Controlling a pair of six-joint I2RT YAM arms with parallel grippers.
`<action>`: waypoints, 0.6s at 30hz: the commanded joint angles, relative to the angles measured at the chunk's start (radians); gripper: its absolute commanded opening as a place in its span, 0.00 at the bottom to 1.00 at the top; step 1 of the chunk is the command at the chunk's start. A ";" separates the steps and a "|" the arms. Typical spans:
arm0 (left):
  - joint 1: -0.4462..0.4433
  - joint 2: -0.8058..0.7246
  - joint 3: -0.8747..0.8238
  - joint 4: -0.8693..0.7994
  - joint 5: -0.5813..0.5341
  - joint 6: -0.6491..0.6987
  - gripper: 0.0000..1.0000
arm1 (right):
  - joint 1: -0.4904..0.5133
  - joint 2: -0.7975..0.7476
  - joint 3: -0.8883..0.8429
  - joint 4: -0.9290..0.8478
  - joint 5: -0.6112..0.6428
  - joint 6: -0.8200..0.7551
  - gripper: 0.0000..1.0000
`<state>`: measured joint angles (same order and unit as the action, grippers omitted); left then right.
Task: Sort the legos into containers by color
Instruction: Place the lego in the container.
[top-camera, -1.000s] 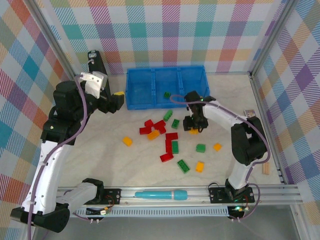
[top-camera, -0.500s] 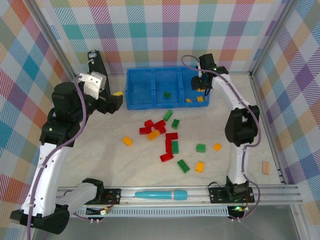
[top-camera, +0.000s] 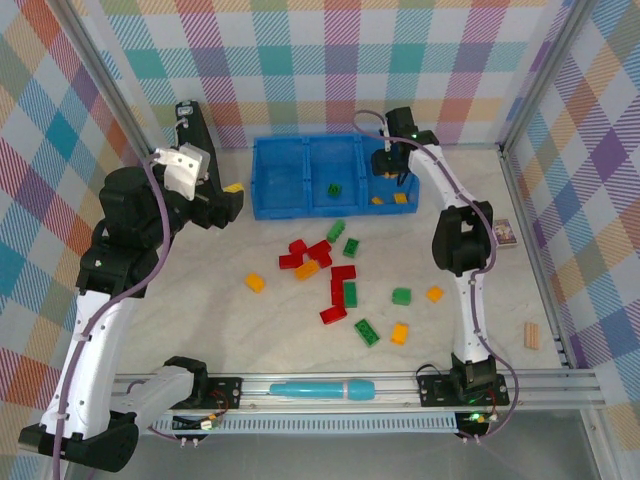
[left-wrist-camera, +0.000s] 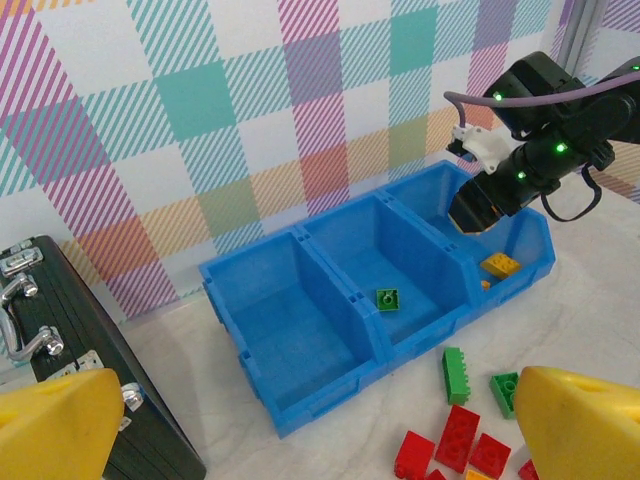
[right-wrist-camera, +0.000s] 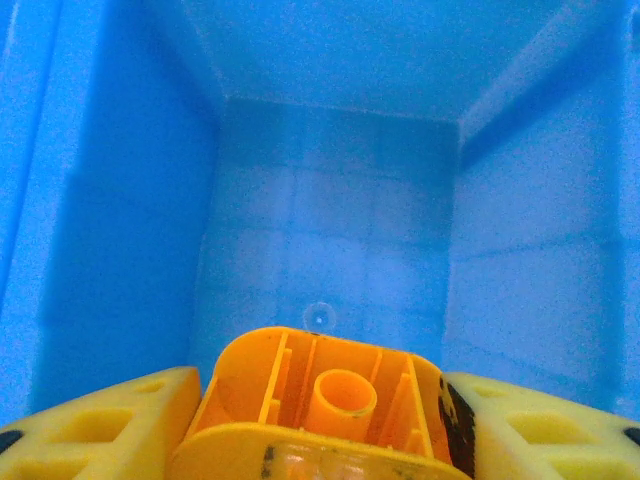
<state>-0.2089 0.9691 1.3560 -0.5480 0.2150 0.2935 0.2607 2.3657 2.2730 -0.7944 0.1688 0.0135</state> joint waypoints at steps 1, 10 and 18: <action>-0.006 -0.008 0.000 0.002 -0.005 0.018 1.00 | -0.005 0.030 0.013 -0.001 -0.032 0.016 0.61; -0.006 -0.029 -0.004 0.002 -0.033 0.030 1.00 | -0.005 0.005 -0.061 0.037 -0.070 0.042 0.64; -0.006 -0.038 -0.001 -0.005 -0.040 0.032 1.00 | -0.004 -0.037 -0.086 0.029 -0.106 0.058 0.70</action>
<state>-0.2089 0.9512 1.3560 -0.5484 0.1883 0.3080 0.2607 2.3791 2.1986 -0.7647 0.0963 0.0582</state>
